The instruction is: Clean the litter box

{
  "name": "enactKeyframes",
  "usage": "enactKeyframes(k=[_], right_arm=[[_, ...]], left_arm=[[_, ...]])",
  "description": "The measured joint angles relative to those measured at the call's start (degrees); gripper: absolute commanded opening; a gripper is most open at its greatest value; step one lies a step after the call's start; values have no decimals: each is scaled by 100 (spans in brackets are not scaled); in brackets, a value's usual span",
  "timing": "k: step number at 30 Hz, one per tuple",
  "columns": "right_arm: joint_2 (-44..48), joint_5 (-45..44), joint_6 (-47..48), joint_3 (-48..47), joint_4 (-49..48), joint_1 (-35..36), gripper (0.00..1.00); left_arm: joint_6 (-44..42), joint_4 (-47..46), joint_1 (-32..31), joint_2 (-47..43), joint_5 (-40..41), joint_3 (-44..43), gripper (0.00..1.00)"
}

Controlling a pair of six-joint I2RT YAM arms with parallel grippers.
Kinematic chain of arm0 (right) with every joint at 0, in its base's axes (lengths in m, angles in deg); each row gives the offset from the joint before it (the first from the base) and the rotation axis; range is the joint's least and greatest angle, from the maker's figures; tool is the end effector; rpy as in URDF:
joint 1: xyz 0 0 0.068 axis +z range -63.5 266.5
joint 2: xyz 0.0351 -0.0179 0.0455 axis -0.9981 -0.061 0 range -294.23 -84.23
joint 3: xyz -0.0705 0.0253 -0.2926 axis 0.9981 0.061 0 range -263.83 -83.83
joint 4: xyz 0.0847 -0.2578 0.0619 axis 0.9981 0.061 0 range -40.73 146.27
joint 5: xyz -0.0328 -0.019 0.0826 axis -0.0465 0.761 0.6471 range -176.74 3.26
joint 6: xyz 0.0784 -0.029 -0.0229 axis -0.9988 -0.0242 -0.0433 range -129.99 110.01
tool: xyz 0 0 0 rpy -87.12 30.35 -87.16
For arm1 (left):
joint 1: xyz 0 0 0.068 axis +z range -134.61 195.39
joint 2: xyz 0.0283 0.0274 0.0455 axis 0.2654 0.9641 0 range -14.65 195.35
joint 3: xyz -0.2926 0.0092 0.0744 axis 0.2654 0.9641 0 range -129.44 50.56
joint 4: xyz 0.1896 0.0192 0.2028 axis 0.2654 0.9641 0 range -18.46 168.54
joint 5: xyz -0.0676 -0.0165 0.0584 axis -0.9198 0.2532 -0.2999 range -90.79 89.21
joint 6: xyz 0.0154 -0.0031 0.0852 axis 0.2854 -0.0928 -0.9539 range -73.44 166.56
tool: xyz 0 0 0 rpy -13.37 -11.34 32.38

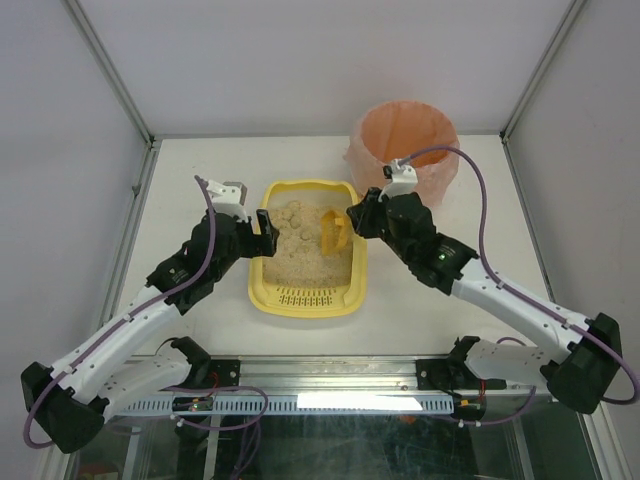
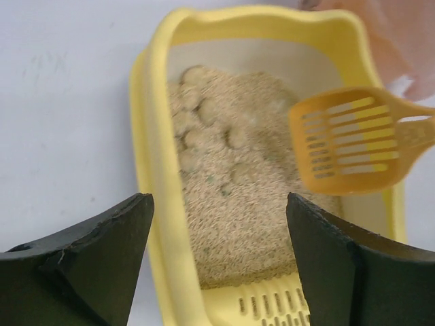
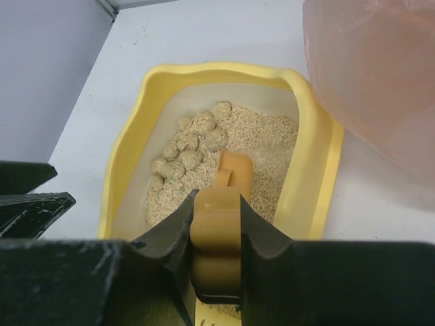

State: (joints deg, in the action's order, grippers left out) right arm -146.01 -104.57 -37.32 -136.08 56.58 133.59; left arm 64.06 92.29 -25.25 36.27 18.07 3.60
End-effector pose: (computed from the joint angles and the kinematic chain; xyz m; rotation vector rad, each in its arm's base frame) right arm 0.2151 0.1970 0.3458 -0.1070 1.8921 0.6097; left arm 0.1938 -0.1335 0.3223 0.1909 1.9833 -0.3291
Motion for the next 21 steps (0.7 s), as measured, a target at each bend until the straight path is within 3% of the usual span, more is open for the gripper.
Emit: enactKeyframes(k=[3, 11, 21], right_arm=[[-446, -129, 166, -326, 92, 0, 0], [-1766, -540, 549, -1360, 468, 0, 0], [-2747, -848, 758, -2177, 754, 0, 0]], left_arm=[[466, 319, 407, -37, -59, 243, 77], [1307, 236, 433, 2, -162, 767, 62], [1652, 177, 435, 562, 118, 835, 64]])
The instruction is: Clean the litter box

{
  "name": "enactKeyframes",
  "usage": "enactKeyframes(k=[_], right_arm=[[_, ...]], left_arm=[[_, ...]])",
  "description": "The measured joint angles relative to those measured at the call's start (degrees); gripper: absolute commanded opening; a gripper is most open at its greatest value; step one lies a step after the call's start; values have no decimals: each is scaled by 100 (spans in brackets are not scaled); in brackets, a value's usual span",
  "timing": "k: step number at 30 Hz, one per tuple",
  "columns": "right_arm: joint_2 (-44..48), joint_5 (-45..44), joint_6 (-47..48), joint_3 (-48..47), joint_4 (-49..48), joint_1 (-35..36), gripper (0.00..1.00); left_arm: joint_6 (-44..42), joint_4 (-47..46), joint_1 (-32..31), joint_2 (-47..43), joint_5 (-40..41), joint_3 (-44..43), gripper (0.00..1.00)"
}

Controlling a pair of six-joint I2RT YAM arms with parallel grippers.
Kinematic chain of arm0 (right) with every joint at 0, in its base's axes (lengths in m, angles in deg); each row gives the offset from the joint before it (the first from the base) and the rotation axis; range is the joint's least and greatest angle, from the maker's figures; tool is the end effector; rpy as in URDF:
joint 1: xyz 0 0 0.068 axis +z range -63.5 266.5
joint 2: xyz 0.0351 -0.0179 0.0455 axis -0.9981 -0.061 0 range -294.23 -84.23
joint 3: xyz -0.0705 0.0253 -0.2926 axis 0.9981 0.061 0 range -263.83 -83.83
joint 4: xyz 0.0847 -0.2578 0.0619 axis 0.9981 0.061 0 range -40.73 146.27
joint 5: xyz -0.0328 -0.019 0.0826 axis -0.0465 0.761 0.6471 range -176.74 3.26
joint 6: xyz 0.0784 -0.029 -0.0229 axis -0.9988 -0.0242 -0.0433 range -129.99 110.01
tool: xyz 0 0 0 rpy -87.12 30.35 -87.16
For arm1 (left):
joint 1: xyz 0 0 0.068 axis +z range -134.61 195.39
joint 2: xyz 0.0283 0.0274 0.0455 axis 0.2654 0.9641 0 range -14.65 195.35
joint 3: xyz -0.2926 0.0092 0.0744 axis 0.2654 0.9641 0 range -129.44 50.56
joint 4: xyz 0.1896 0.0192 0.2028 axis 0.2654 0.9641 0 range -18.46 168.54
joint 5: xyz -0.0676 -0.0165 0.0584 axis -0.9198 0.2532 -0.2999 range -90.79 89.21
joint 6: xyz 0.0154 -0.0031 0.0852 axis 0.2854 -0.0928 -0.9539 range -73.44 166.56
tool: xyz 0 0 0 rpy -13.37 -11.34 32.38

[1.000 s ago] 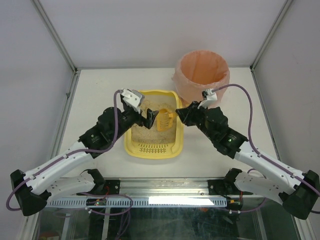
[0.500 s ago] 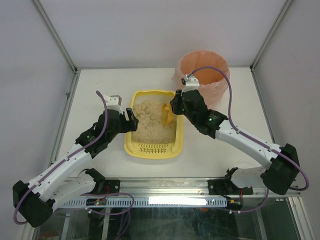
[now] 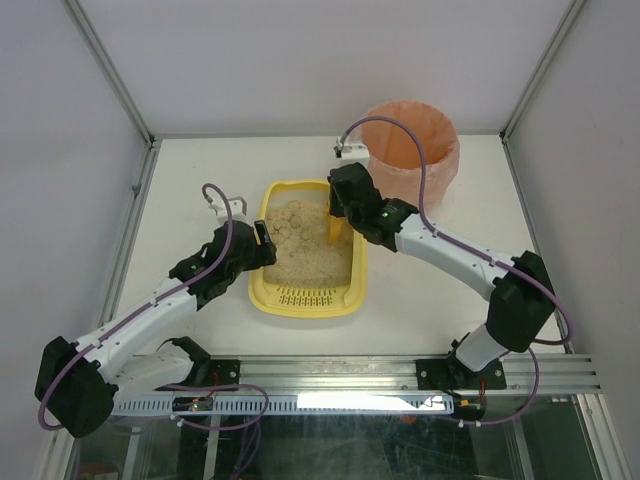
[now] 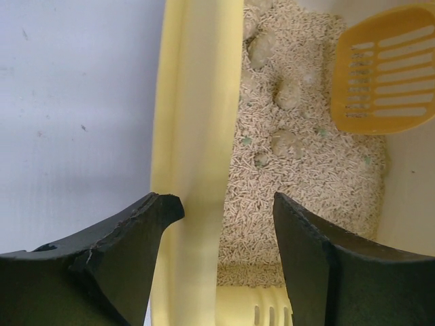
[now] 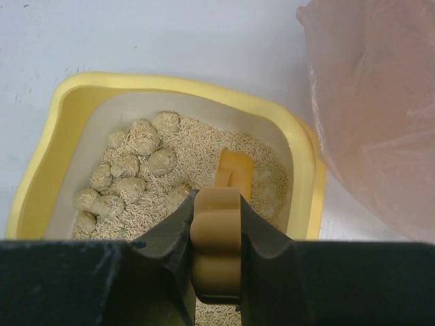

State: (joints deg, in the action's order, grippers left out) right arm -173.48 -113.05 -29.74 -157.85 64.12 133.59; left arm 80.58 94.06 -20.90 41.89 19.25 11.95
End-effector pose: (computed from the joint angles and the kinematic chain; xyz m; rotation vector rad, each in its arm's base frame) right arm 0.3033 0.2765 0.3250 -0.2136 2.0346 0.2482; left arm 0.2070 -0.1193 0.2404 -0.1378 2.2358 -0.2708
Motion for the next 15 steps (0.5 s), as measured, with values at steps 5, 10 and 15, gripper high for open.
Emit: enactKeyframes(k=[5, 10, 15], right_arm=[[-48, 306, -184, 0, 39, -9, 0], [-63, 988, -562, 9, -46, -83, 0], [-153, 1440, -874, 48, -146, -234, 0]], left_arm=[[-35, 15, 2, 293, 111, 0, 58], [-168, -7, 9, 546, 44, 0, 50], [-363, -111, 81, 619, -61, 9, 44]])
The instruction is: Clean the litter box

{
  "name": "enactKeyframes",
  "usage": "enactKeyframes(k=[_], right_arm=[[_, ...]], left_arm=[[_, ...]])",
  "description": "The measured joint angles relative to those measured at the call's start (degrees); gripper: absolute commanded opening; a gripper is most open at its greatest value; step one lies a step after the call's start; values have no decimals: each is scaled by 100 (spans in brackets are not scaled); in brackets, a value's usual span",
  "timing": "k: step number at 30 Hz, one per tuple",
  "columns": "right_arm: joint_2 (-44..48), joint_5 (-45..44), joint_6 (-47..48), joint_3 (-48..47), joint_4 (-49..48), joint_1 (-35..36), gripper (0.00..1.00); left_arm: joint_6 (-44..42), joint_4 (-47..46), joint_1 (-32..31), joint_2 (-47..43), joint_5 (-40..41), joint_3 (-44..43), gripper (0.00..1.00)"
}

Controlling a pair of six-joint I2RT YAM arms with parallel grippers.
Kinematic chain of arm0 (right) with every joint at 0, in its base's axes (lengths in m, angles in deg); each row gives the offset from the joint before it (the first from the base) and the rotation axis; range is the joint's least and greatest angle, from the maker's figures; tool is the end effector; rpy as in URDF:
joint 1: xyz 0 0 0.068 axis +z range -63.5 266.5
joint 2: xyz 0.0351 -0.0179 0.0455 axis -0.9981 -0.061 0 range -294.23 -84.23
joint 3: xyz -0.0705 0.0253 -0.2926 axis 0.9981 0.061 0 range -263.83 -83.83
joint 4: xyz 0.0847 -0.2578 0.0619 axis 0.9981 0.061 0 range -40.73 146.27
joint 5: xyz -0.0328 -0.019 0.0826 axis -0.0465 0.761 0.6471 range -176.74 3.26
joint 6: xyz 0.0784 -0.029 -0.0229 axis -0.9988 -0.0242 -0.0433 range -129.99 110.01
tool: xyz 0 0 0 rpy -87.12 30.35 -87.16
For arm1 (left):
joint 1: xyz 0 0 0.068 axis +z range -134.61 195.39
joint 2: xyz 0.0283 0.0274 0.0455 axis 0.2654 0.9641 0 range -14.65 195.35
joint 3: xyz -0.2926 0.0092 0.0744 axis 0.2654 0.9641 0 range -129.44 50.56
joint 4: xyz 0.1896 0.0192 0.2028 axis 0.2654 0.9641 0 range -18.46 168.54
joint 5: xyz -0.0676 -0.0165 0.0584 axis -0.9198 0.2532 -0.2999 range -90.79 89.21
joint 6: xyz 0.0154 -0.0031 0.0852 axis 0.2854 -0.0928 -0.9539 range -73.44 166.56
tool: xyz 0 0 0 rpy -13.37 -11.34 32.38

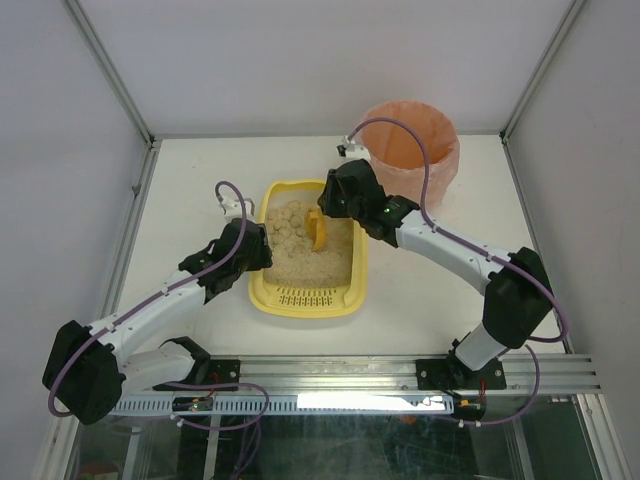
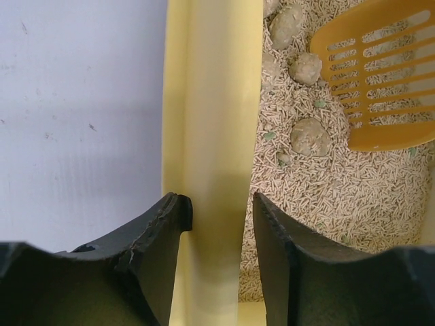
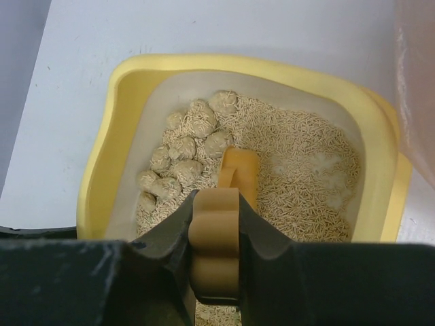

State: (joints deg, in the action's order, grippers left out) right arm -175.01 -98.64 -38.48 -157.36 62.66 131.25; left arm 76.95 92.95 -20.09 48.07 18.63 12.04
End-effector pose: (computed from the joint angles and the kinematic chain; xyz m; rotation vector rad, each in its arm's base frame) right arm 0.3101 0.2852 0.3111 -0.1765 2.1340 0.5479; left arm 0.2199 -0.1253 0.2175 -0.0586 2.3165 -0.1808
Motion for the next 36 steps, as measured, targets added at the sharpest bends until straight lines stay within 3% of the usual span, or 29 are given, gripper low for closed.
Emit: enactKeyframes(k=[12, 26, 36], right_arm=[[68, -177, -297, 125, 74, -103, 0], [101, -1491, 713, -411, 824, 68, 0], [-133, -890, 542, -424, 811, 70, 0]], left_arm=[[-269, -103, -9, 70, -13, 2, 42], [-238, -361, -278, 155, -424, 7, 39], [-249, -402, -282, 190, -450, 7, 39]])
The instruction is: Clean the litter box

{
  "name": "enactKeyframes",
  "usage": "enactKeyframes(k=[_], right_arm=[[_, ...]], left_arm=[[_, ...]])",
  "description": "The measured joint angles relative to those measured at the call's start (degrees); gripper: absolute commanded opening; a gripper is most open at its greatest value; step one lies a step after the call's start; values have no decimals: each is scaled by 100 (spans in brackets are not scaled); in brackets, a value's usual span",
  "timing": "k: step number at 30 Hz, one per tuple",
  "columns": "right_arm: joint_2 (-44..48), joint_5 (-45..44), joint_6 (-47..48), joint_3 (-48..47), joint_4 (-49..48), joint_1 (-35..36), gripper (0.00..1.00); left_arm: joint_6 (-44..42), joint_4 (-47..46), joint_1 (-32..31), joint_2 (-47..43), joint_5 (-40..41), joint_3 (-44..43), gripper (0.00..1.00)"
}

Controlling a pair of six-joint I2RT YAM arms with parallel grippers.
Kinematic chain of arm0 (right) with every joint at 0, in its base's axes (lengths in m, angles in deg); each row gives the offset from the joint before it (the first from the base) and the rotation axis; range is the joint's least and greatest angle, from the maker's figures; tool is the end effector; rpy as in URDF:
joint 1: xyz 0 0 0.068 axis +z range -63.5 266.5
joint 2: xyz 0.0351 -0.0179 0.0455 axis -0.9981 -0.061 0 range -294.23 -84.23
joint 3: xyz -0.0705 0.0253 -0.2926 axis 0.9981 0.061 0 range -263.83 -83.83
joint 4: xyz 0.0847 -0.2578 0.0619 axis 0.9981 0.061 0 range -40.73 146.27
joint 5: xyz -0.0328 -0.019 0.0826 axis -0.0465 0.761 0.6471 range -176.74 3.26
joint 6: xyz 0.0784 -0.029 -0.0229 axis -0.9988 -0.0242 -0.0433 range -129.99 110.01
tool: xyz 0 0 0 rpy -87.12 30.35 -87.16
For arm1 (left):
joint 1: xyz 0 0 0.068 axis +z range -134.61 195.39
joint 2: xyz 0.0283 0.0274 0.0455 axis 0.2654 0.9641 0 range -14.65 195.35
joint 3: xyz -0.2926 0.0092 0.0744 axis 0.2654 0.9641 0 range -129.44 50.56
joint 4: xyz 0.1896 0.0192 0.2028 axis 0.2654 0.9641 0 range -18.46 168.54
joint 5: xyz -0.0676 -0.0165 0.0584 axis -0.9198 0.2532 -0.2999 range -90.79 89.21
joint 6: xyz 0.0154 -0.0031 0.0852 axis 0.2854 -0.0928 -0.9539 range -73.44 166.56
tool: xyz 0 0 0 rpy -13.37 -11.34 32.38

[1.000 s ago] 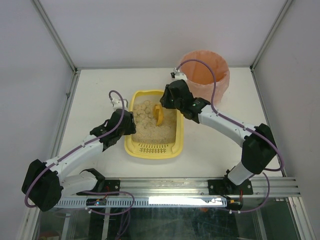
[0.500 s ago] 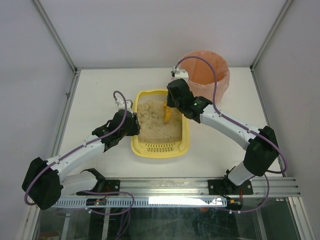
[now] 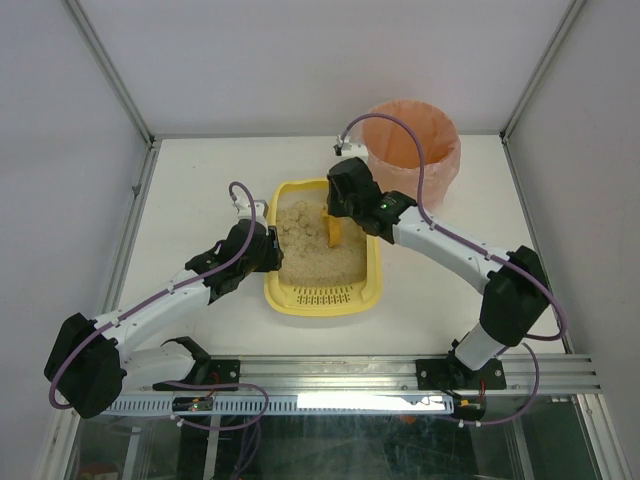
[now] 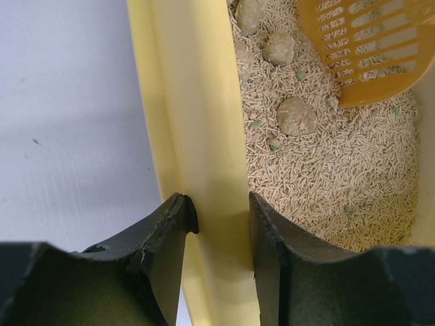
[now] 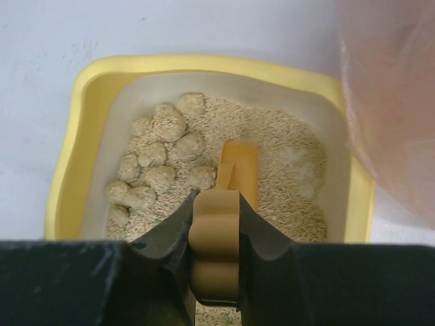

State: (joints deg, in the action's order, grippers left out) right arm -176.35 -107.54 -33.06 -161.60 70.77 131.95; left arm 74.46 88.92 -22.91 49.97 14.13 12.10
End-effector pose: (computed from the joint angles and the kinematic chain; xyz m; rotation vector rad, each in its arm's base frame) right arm 0.3129 0.2791 0.3152 -0.2198 2.1535 0.2933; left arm 0.2192 -0.1478 0.2153 0.0802 2.3151 -0.2884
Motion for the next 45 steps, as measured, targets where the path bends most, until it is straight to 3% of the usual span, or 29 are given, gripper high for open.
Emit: enactKeyframes(k=[17, 29, 45], right_arm=[[15, 1545, -1189, 946, -1676, -573, 0], [205, 2264, -1923, 2258, -3530, -817, 0], [1084, 2194, -2262, 3611, -4216, -730, 0]], left_arm=[[-4, -7, -2, 7, -2, -2, 39], [-17, -20, -2, 20, -2, -2, 39], [-17, -11, -2, 28, 22, -11, 41]])
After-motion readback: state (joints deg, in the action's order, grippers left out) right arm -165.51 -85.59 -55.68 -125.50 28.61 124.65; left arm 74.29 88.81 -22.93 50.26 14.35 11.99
